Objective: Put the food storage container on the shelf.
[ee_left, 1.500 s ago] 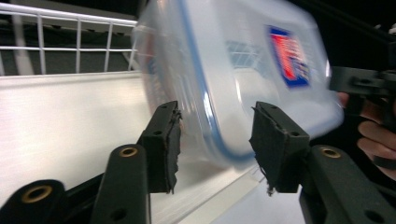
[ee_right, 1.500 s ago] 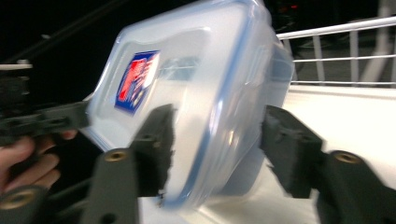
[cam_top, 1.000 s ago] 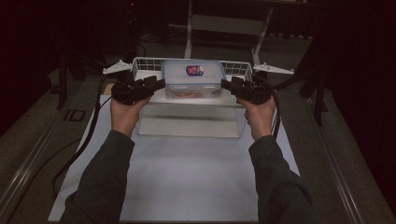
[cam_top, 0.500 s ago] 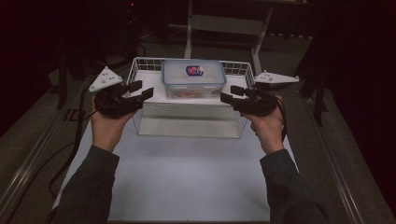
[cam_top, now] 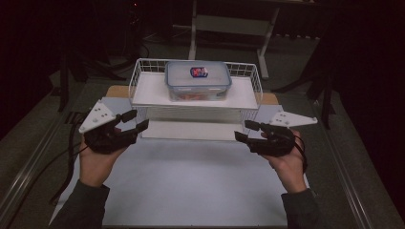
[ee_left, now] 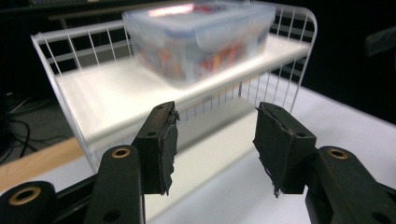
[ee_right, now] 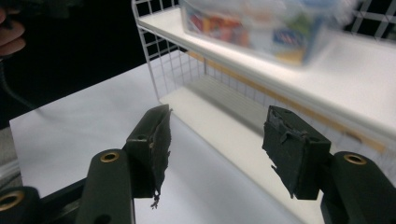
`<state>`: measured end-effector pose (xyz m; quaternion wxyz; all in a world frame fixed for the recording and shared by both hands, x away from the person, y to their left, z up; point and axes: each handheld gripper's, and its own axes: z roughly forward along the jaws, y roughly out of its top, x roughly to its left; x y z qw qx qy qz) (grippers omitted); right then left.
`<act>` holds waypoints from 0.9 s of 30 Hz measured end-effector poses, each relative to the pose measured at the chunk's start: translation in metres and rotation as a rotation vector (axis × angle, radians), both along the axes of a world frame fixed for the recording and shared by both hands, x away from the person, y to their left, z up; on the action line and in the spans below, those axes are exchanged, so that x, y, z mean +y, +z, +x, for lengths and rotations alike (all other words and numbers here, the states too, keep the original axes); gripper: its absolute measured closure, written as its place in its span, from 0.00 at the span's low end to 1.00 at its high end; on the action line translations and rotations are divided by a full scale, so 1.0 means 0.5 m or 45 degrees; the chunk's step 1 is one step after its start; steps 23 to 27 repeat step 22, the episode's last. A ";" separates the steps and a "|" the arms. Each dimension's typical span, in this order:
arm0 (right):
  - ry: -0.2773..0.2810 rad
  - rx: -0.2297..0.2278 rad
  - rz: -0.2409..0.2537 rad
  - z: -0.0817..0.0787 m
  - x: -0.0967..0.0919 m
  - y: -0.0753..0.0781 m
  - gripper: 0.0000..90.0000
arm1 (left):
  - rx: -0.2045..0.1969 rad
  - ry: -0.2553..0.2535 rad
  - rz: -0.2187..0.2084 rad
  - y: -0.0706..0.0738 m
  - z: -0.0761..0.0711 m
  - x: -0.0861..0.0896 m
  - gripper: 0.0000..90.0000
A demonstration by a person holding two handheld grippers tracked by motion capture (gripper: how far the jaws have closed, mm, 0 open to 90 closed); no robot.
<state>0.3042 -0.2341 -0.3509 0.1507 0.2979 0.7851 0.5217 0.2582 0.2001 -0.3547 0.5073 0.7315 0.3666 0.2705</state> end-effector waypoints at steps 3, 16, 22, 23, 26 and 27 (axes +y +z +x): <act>-0.057 0.005 0.005 -0.025 -0.035 -0.032 0.45 | 0.024 -0.017 -0.017 -0.020 -0.012 0.003 0.54; -0.189 -0.057 -0.069 -0.098 -0.104 -0.106 0.43 | 0.075 -0.003 0.010 -0.085 -0.059 0.017 0.53; -0.201 -0.046 -0.094 -0.112 -0.119 -0.138 0.41 | 0.104 0.014 0.009 -0.115 -0.070 0.025 0.52; -0.201 -0.046 -0.094 -0.112 -0.119 -0.138 0.41 | 0.104 0.014 0.009 -0.115 -0.070 0.025 0.52; -0.201 -0.046 -0.094 -0.112 -0.119 -0.138 0.41 | 0.104 0.014 0.009 -0.115 -0.070 0.025 0.52; -0.201 -0.046 -0.094 -0.112 -0.119 -0.138 0.41 | 0.104 0.014 0.009 -0.115 -0.070 0.025 0.52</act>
